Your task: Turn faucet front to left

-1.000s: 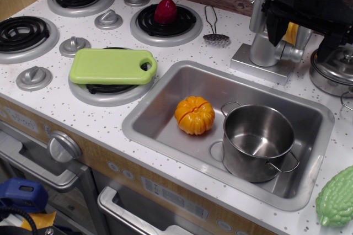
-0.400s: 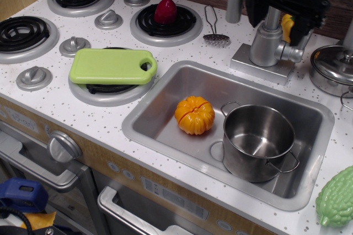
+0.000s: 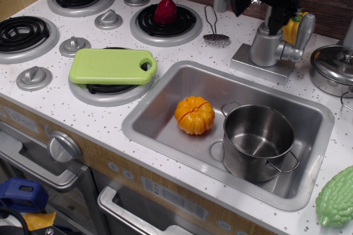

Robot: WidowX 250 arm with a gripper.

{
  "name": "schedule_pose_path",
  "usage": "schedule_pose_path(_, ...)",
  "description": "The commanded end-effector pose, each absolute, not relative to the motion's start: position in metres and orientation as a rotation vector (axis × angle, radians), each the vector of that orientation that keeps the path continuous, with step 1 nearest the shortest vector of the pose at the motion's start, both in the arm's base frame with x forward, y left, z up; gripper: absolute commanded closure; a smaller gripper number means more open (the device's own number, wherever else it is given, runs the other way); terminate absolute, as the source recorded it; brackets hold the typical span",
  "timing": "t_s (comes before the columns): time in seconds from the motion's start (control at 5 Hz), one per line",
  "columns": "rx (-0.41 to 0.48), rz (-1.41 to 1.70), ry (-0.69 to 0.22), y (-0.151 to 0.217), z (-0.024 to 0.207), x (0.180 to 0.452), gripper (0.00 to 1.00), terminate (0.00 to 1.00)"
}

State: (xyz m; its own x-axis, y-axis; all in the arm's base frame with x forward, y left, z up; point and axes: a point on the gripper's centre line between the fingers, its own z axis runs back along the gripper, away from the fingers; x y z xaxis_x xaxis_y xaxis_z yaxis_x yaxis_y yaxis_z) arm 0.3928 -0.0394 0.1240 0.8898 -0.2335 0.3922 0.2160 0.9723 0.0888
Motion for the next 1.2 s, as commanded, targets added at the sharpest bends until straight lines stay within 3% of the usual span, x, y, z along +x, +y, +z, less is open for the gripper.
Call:
schedule_pose_path(0.0,0.056,-0.268,-0.485,-0.018,0.136,0.406,0.0,0.0)
schedule_pose_path(1.0,0.051,-0.369,-0.505,0.027,0.131,0.433,0.0,0.0)
